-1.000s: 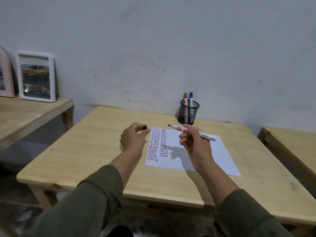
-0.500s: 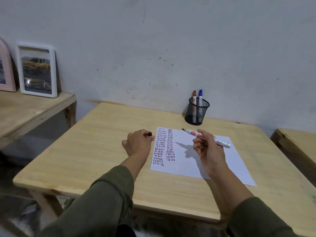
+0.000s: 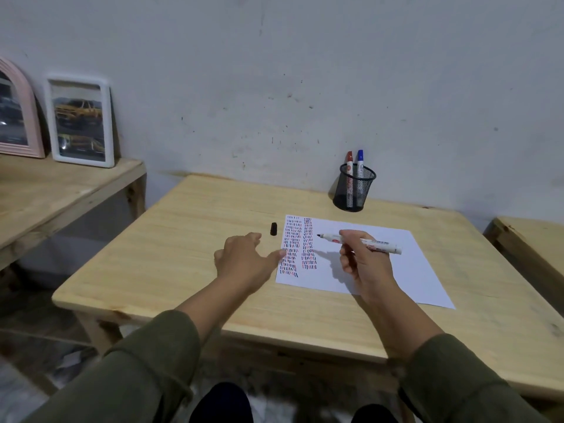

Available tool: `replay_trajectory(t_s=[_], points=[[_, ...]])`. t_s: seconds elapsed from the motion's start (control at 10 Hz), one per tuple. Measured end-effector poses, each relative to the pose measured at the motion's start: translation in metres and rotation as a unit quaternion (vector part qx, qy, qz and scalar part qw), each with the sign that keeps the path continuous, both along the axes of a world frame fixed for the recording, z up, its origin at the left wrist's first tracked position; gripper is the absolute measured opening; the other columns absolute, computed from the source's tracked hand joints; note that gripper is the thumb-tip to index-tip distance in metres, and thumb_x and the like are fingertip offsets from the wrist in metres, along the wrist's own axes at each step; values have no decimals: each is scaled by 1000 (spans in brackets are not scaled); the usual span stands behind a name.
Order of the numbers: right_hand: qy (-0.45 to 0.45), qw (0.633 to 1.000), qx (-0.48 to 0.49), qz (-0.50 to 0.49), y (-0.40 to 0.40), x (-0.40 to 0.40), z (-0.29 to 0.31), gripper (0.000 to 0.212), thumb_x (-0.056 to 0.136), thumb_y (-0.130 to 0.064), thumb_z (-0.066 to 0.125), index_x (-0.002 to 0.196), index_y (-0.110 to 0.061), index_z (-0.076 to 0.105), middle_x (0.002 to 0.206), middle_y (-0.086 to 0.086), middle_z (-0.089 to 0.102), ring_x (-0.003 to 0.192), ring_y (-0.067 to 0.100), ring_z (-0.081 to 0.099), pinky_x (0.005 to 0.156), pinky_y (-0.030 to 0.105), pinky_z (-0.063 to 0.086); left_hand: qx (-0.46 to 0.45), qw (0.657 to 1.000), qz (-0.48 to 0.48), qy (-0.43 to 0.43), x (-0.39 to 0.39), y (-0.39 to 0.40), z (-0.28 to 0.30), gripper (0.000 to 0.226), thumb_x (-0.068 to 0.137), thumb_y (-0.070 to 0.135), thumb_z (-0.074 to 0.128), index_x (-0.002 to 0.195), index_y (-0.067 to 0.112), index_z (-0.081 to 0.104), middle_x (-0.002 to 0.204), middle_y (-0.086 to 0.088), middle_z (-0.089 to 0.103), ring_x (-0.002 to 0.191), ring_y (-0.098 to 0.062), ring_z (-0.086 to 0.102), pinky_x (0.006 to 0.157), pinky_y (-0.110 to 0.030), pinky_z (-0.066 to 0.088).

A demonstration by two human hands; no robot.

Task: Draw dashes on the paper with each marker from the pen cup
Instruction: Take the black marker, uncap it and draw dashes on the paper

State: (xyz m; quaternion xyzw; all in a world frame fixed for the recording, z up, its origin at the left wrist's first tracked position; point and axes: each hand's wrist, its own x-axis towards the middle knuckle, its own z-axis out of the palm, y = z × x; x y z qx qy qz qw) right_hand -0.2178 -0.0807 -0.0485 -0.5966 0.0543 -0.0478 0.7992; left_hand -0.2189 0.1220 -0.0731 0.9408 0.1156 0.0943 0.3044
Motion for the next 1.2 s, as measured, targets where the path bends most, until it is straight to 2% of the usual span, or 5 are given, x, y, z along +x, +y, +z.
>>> replay_trajectory(t_s=[0.2,0.4,0.5,0.7,1.2], points=[[20,992,-124,17,0,-13,-6,13,85,-12,64,73,-16,65,43,-7,52,36,5,42,37,15,32,77,996,-40,-1,-17,-5,-14,86,71,73,51,138,19,44,150,3,38,142,-16,26,116,-40,15],[-7,971,-239,9,3,-19,-17,11,84,-18,62,77,-12,67,61,1,59,54,11,51,52,22,39,73,996,-44,-7,-21,-4,-12,87,71,72,53,140,19,42,152,2,36,143,-16,25,115,-39,14],[-1,966,-254,-41,0,-16,-20,13,84,-18,59,73,-15,65,66,3,61,62,14,55,56,23,40,70,996,-45,-7,-22,-4,-12,87,71,71,54,139,18,43,152,2,36,143,-17,25,115,-39,14],[37,963,-255,-73,-2,-8,-27,31,84,-23,59,99,3,63,90,14,67,70,16,58,53,20,39,72,996,-45,-13,-21,-4,-12,87,70,72,55,138,17,46,151,2,38,143,-16,27,114,-39,16],[54,958,-273,-68,-2,-5,-30,36,85,-26,60,106,4,61,97,17,68,73,17,59,52,20,38,68,997,-45,-16,-22,-4,-12,87,70,72,56,137,17,46,151,1,38,142,-17,27,114,-39,16]])
